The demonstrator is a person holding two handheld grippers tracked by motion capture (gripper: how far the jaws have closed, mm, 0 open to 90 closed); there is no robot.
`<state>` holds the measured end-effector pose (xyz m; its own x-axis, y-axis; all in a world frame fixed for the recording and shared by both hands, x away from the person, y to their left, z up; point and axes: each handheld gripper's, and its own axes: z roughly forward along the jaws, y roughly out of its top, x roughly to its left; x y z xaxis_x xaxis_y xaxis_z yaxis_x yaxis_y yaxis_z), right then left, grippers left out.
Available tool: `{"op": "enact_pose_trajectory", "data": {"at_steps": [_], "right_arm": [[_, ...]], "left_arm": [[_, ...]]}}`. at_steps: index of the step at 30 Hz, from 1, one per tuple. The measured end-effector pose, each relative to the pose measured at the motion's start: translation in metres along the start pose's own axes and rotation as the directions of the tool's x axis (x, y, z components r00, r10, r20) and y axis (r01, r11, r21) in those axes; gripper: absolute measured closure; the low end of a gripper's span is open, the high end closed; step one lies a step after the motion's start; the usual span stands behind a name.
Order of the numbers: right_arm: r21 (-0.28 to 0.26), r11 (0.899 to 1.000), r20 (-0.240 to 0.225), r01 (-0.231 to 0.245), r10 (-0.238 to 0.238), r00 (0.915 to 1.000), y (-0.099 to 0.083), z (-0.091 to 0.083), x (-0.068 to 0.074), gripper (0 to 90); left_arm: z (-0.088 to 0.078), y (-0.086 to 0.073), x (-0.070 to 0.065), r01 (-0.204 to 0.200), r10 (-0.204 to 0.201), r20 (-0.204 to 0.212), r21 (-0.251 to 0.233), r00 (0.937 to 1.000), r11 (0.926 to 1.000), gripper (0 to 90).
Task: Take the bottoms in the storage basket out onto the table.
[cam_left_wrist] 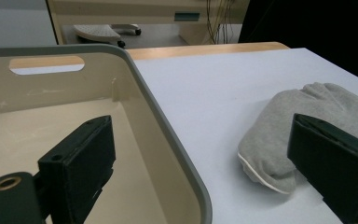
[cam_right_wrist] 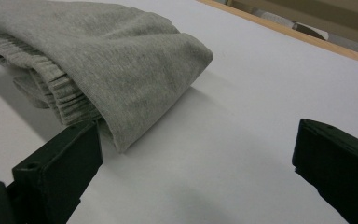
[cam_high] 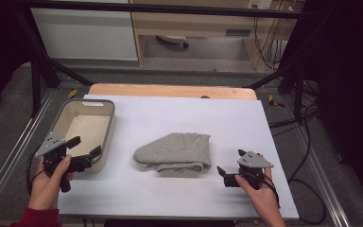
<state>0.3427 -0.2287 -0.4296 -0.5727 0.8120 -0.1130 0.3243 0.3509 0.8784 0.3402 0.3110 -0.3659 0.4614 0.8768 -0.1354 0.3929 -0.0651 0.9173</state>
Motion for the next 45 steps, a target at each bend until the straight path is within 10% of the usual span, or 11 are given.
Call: {"op": "enact_pose_trajectory", "data": {"at_steps": [45], "right_arm": [[0.012, 1.000, -0.009, 0.004, -0.004, 0.9999, -0.001, 0.002, 0.001, 1.9]], "left_arm": [[0.021, -0.035, -0.011, -0.067, 0.066, 0.011, 0.129, 0.9977, 0.9894, 7.4]]}}
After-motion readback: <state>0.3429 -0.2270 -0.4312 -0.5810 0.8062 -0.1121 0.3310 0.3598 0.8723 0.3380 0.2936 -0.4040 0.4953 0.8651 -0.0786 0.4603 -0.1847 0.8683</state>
